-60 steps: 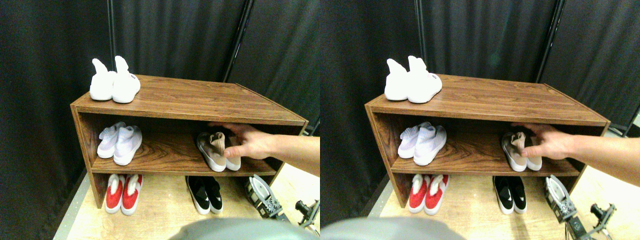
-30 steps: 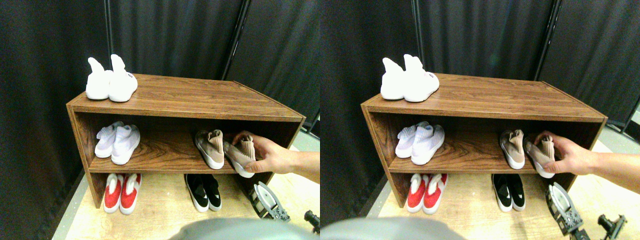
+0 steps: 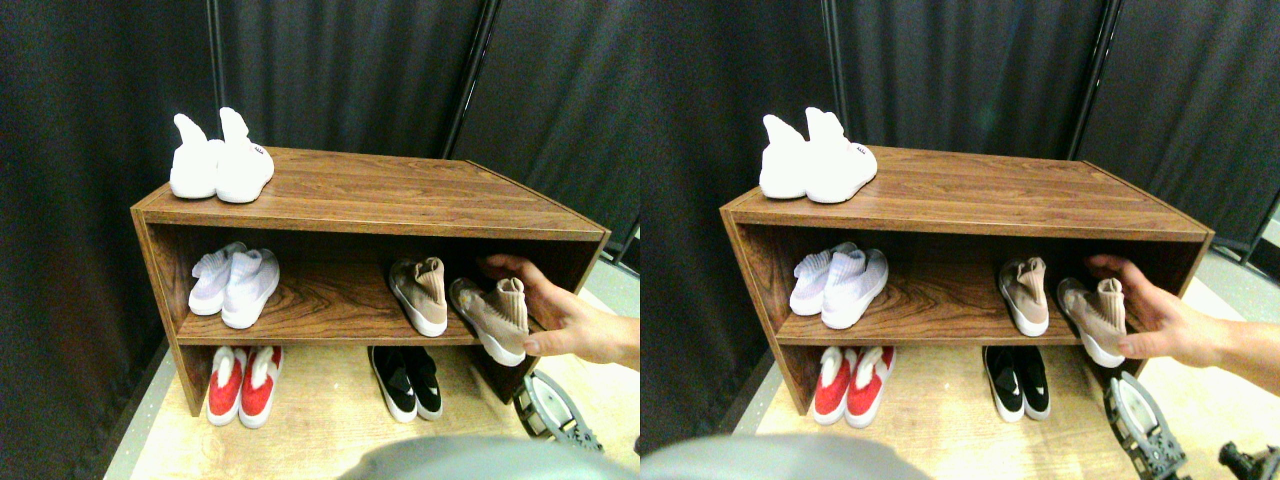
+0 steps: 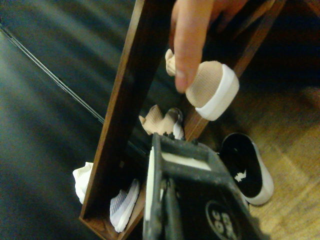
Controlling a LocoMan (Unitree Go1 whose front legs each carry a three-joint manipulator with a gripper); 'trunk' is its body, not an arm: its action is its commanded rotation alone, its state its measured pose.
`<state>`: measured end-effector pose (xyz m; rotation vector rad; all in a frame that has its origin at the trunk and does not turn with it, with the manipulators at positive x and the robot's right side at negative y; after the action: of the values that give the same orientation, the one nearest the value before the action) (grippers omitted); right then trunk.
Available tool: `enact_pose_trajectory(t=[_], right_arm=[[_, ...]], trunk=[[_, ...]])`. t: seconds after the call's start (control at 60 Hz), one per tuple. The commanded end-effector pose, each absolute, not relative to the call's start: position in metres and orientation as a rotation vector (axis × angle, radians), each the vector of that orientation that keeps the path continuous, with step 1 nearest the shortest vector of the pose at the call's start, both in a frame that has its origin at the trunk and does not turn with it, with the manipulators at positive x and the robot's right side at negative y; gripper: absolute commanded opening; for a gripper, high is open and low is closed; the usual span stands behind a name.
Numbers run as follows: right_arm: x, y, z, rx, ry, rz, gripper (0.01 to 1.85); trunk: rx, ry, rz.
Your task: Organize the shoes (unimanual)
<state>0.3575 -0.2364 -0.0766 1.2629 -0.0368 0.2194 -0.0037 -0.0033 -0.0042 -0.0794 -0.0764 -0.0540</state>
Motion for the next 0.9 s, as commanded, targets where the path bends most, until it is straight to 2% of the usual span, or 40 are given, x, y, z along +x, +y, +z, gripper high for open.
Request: enact_pose_trajectory(t=[0.017, 0.3, 0.8, 0.817, 0.9], right_arm=[[0.3552, -0.2337, -0.0644, 1.225, -0.094, 0.262, 0.06], [0.3587, -0.2348, -0.0654, 1.238, -0.073, 0.255, 0.06], [0.3609, -0.2352, -0.0671, 1.233, -0.097, 0.226, 0.06], [0.3609, -0.2352, -0.0671, 1.233, -0.097, 0.226, 0.06], [0.3614, -0.2359, -0.0673, 1.223, -0.095, 0.235, 0.06]], trunk=[[-0.091, -0.052, -0.05], [-0.092, -0.052, -0.05], [-0.091, -0.048, -0.049], [-0.094, -0.059, -0.049], [-0.094, -0.059, -0.049]])
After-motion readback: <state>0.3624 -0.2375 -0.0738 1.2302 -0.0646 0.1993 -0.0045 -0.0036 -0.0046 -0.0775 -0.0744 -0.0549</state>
